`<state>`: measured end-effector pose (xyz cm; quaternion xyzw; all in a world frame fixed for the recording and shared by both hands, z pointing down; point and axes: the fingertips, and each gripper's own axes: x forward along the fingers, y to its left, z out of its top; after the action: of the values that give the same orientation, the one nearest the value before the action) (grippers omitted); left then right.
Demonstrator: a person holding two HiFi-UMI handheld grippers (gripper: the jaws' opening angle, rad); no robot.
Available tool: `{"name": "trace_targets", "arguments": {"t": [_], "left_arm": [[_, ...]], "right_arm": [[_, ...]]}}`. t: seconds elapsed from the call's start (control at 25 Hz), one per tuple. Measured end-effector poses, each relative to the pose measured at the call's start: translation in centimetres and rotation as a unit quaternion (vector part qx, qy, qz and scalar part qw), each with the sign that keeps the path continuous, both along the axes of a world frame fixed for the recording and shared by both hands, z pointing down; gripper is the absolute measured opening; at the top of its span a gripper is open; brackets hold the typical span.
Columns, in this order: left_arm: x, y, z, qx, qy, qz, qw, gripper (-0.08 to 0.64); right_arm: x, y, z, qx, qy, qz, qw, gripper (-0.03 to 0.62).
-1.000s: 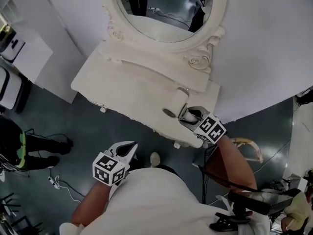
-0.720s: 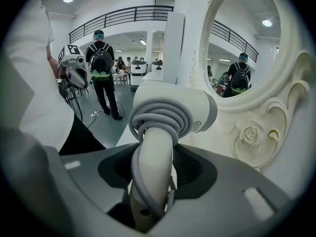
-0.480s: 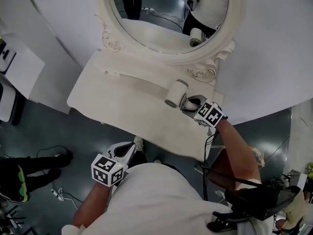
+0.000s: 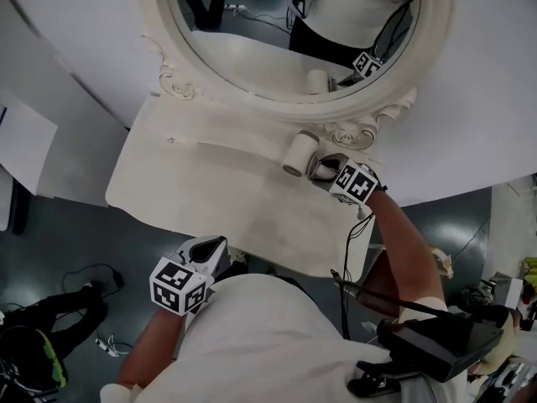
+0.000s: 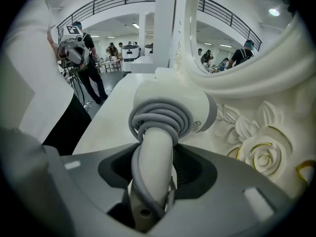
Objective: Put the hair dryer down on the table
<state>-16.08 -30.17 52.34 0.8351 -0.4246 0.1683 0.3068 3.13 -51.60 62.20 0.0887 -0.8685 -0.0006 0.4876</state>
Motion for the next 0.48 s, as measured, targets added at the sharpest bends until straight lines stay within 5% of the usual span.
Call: {"name": "trace_targets", "arguments": {"t": [0.48], "left_arm": [[-1.0,-3.2,1.1,-0.021,0.005,0.026,0.9994,0.002]], "right_arm": [[-0.1,-2.4,1.9,-0.009,0.012,-0.021,1.0,0.206]]}}
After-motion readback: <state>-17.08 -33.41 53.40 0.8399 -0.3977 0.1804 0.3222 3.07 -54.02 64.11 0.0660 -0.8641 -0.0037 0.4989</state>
